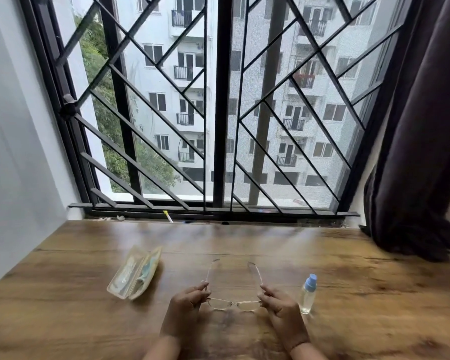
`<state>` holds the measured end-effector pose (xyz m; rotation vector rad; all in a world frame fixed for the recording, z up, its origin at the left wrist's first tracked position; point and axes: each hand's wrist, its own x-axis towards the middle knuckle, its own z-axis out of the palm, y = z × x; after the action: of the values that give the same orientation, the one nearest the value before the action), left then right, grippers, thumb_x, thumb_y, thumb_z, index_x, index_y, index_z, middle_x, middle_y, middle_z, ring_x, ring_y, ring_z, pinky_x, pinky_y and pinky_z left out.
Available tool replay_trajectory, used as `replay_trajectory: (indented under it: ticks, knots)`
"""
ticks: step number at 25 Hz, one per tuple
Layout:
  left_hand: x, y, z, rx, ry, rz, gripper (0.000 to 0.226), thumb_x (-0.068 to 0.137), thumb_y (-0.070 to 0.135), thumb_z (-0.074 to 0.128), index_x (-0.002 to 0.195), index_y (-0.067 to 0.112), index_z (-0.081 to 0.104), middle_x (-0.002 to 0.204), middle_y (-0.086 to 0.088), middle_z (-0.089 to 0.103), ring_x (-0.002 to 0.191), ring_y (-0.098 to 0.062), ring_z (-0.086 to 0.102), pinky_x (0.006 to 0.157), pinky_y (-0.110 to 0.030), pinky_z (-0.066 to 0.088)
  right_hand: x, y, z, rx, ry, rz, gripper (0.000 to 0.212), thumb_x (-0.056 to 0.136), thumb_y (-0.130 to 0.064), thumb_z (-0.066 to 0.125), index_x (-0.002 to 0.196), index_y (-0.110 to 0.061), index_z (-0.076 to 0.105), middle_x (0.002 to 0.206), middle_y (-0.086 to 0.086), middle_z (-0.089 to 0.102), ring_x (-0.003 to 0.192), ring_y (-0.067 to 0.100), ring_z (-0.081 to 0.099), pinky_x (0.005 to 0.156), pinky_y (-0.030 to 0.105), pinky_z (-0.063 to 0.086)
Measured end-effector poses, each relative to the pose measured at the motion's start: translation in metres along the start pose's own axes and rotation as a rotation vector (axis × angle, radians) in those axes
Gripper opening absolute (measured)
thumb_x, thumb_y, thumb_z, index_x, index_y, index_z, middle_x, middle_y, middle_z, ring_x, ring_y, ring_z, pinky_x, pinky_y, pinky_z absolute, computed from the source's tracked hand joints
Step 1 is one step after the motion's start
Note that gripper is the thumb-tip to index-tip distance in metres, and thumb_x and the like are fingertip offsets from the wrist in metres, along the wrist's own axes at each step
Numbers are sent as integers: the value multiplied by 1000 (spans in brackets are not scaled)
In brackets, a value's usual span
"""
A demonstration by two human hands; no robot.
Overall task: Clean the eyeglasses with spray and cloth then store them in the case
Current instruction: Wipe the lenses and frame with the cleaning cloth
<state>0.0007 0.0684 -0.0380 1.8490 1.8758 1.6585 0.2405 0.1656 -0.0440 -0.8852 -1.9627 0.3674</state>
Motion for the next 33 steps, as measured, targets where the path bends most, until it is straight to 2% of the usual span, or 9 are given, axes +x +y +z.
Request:
replay_trajectory:
  ticks: [3,5,9,12,14,16,21,28,33]
  knots:
    - [-3,5,0,-33,14,-20,19,76,32,63,91,21,68,95,-7,72,95,8,60,83,-4,44,0,1,1,1,8,-38,27,63,-2,69,87,-15,71,96,4,71,93,-4,58,83,4,45]
    - [-5,6,1,-45,14,-27,16,77,26,65,93,25,68,99,5,68,93,0,64,81,-6,46,1,0,-1,0,9,-84,35,61,2,68,90,-17,69,97,3,70,92,1,60,83,6,46]
    - [-5,2,-7,38,71,12,53,77,6,57,113,45,59,121,43,47,107,7,56,88,-11,46,2,-7,-8,-88,51,-147,46,61,6,62,101,-17,68,103,5,71,91,6,59,88,3,40]
    - [4,15,-28,195,347,14,41,84,30,53,122,13,55,133,14,52,123,1,45,104,-14,33,13,-27,-6,-163,137,-163,43,68,-2,42,95,-10,73,102,5,72,93,11,56,89,11,40]
    - [12,23,-46,294,522,-224,69,72,44,60,125,1,51,123,-16,61,117,-21,52,99,-33,40,30,-48,2,-198,185,-200,48,67,-3,36,96,-9,74,102,3,72,97,15,54,89,24,44]
    - [17,23,-61,347,577,-536,96,58,54,69,130,-5,43,119,-29,57,105,-42,52,88,-48,41,52,-74,15,-175,203,-241,45,71,-4,37,97,-9,73,103,2,71,99,17,55,87,34,46]
    - [30,10,-89,112,631,-1031,123,38,30,93,133,-11,27,125,-38,46,112,-52,45,92,-56,39,91,-135,59,3,155,-376,35,76,2,48,98,-10,72,102,1,72,101,18,60,90,31,48]
    - [23,-14,-91,95,661,-1007,129,41,29,93,139,-7,17,121,-35,52,110,-45,52,86,-47,46,113,-171,117,118,-114,-574,22,79,-5,61,98,-10,71,98,0,73,94,17,64,87,24,51]
    - [21,-14,-84,68,622,-953,128,47,21,91,144,0,9,134,-31,42,123,-41,43,95,-43,39,119,-169,153,144,-325,-412,22,76,-5,65,97,-6,71,95,7,73,87,23,68,75,32,57]
